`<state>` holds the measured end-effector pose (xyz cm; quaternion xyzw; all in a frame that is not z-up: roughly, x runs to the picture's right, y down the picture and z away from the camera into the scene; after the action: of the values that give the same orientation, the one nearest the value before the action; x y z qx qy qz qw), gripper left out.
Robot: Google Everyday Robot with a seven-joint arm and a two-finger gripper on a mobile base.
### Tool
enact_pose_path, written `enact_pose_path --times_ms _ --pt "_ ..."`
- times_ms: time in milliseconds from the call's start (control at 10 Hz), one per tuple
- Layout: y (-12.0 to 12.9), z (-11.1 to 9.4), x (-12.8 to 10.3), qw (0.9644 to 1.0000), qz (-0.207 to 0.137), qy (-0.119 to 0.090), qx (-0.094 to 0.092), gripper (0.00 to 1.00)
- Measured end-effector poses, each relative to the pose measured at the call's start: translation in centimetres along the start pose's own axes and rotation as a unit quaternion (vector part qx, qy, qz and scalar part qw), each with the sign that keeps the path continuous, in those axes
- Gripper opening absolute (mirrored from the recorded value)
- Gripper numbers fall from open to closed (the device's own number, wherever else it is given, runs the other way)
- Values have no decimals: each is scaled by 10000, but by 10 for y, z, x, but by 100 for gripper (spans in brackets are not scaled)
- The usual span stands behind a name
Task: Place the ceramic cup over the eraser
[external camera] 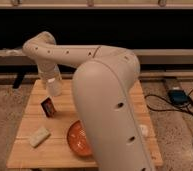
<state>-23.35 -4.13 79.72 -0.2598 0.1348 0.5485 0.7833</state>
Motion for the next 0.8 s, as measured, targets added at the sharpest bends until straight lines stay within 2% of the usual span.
enact_pose_path --times_ms 200,300,400,700,800 --pt "-4 19 -41 9999 -91 -36 -108 65" --pt "-4 28 -55 9998 -106 -37 -176 65" --pt "-7 45 -70 9995 -103 -10 -305 65" --pt "17 63 -84 9988 -199 -163 -406 65" --pt "14 68 -87 9989 -142 -300 -335 65"
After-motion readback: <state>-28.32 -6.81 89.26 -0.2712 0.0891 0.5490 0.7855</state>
